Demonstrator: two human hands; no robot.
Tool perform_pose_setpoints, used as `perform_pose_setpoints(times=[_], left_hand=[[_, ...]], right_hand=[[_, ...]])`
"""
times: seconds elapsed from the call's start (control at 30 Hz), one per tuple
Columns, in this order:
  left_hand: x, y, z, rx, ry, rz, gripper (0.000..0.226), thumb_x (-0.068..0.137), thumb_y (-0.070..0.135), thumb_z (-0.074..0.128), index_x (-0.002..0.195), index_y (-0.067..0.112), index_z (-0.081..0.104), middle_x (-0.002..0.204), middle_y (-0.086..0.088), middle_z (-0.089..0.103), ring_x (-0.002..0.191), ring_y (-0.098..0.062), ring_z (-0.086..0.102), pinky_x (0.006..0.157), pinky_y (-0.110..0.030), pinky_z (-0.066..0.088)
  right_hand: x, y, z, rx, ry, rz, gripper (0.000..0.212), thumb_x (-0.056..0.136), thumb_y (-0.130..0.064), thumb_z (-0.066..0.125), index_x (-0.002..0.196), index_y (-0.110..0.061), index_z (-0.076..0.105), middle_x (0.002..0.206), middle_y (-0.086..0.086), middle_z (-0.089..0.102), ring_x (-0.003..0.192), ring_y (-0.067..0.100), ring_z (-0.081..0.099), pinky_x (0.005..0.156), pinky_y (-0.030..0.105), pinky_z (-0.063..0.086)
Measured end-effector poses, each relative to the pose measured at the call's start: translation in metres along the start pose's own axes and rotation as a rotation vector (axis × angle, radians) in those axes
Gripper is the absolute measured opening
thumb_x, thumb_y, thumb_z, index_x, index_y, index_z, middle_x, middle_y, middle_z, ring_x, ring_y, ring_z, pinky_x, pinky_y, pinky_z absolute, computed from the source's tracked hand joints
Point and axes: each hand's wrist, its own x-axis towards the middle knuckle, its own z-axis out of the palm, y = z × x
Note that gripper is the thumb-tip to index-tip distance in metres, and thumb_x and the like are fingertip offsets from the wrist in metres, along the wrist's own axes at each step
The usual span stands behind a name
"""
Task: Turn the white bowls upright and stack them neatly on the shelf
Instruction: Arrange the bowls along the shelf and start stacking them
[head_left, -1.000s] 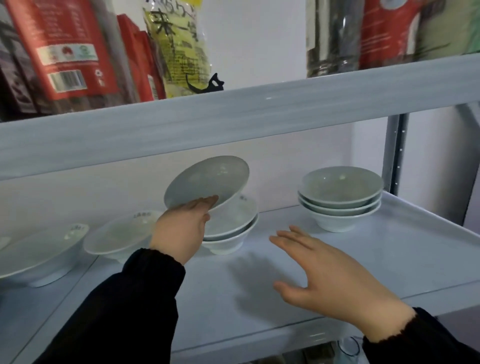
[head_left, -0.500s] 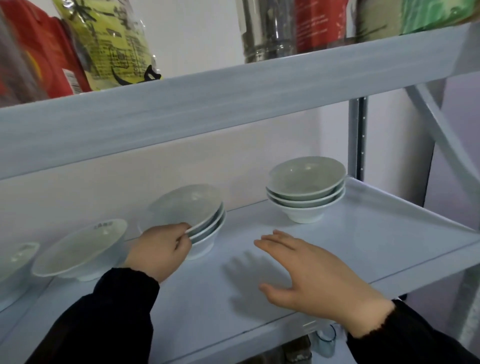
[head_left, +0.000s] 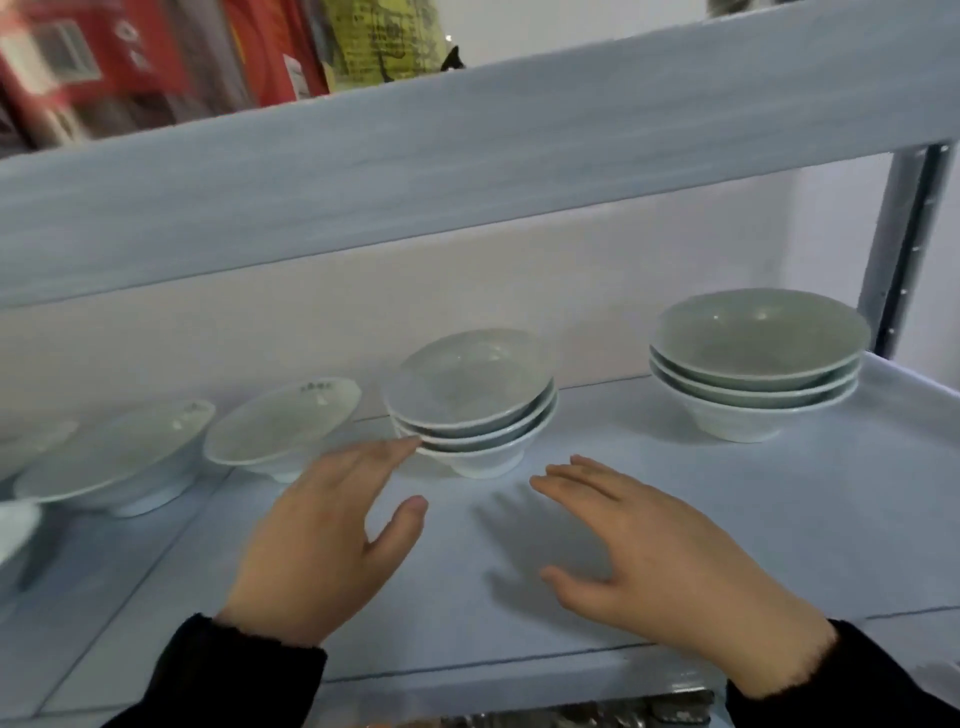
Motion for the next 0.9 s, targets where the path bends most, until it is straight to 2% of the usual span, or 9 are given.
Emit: perform_pose_setpoints(times=[0.07, 0.13, 0.2, 0.3, 0.37, 0.53, 0.63, 0.73, 0.9], left_hand=[[-0.02, -0.012, -0.008, 0.055, -0.022, -0.027, 0.054, 0.086, 0.055, 0.048, 0.131, 0.028, 0.059, 0.122, 0.007, 0.065, 0.113, -0.015, 0.058, 0.093, -0.031, 0.047], [-0.038, -0.025, -0.018, 0.103, -0.05, -0.07, 0.054, 0.086, 0.057, 0.047, 0.129, 0.028, 0.061, 0.118, 0.007, 0.067, 0.109, -0.015, 0.059, 0.088, -0.03, 0.048], [-0.058, -0.041, -0.029, 0.124, -0.073, -0.148, 0.052, 0.085, 0.058, 0.045, 0.125, 0.029, 0.063, 0.115, 0.009, 0.068, 0.106, -0.014, 0.061, 0.082, -0.031, 0.051], [-0.082, -0.066, -0.045, 0.147, -0.054, -0.208, 0.046, 0.086, 0.058, 0.045, 0.116, 0.031, 0.067, 0.105, 0.015, 0.069, 0.094, -0.009, 0.064, 0.069, -0.024, 0.049], [-0.096, -0.087, -0.059, 0.154, -0.032, -0.232, 0.042, 0.086, 0.059, 0.045, 0.112, 0.034, 0.068, 0.099, 0.019, 0.068, 0.087, -0.005, 0.063, 0.064, -0.019, 0.045], [-0.132, -0.145, -0.097, 0.148, 0.045, -0.244, 0.039, 0.086, 0.059, 0.045, 0.108, 0.036, 0.068, 0.094, 0.021, 0.067, 0.084, -0.002, 0.061, 0.061, -0.021, 0.048], [-0.151, -0.184, -0.117, 0.168, 0.06, -0.232, 0.04, 0.086, 0.059, 0.045, 0.107, 0.035, 0.069, 0.091, 0.02, 0.068, 0.078, -0.005, 0.063, 0.055, -0.022, 0.044], [-0.173, -0.22, -0.138, 0.157, 0.003, -0.295, 0.048, 0.083, 0.066, 0.037, 0.112, 0.04, 0.065, 0.094, 0.023, 0.066, 0.077, -0.003, 0.063, 0.057, -0.023, 0.039], [-0.195, -0.266, -0.165, 0.168, -0.012, -0.307, 0.049, 0.082, 0.068, 0.037, 0.112, 0.043, 0.065, 0.096, 0.025, 0.066, 0.053, 0.005, 0.042, 0.061, -0.024, 0.041]], right_hand=[[0.016, -0.015, 0.009, 0.008, -0.025, -0.048, 0.085, 0.074, -0.077, 0.026, 0.153, -0.047, 0.022, 0.161, -0.026, 0.021, 0.15, -0.003, 0.011, 0.114, 0.014, 0.015], [0.031, -0.03, 0.017, -0.004, -0.021, -0.099, 0.084, 0.073, -0.077, 0.027, 0.151, -0.047, 0.029, 0.158, -0.023, 0.03, 0.147, -0.002, 0.023, 0.114, 0.018, 0.025], [0.046, -0.051, 0.023, -0.011, -0.018, -0.156, 0.08, 0.074, -0.076, 0.032, 0.148, -0.046, 0.036, 0.153, -0.023, 0.038, 0.139, -0.003, 0.035, 0.104, 0.016, 0.033], [0.069, -0.085, 0.026, -0.034, -0.039, -0.218, 0.075, 0.075, -0.074, 0.034, 0.144, -0.045, 0.043, 0.144, -0.024, 0.046, 0.129, -0.001, 0.044, 0.093, 0.01, 0.03], [0.086, -0.112, 0.03, -0.052, -0.043, -0.265, 0.071, 0.077, -0.072, 0.036, 0.14, -0.042, 0.05, 0.139, -0.02, 0.053, 0.124, 0.001, 0.05, 0.094, 0.011, 0.033], [0.135, -0.172, 0.046, -0.151, -0.043, -0.295, 0.072, 0.075, -0.074, 0.029, 0.136, -0.044, 0.051, 0.131, -0.02, 0.058, 0.12, 0.004, 0.055, 0.094, 0.021, 0.044], [0.164, -0.206, 0.058, -0.203, -0.047, -0.3, 0.069, 0.074, -0.073, 0.032, 0.132, -0.043, 0.053, 0.128, -0.018, 0.06, 0.12, 0.009, 0.056, 0.096, 0.032, 0.048], [0.191, -0.233, 0.072, -0.238, -0.083, -0.288, 0.057, 0.081, -0.067, 0.044, 0.129, -0.041, 0.057, 0.128, -0.016, 0.061, 0.119, 0.01, 0.057, 0.095, 0.034, 0.049], [0.229, -0.252, 0.088, -0.281, -0.084, -0.193, 0.042, 0.087, -0.058, 0.053, 0.125, -0.042, 0.06, 0.125, -0.014, 0.063, 0.114, 0.013, 0.059, 0.093, 0.033, 0.049]])
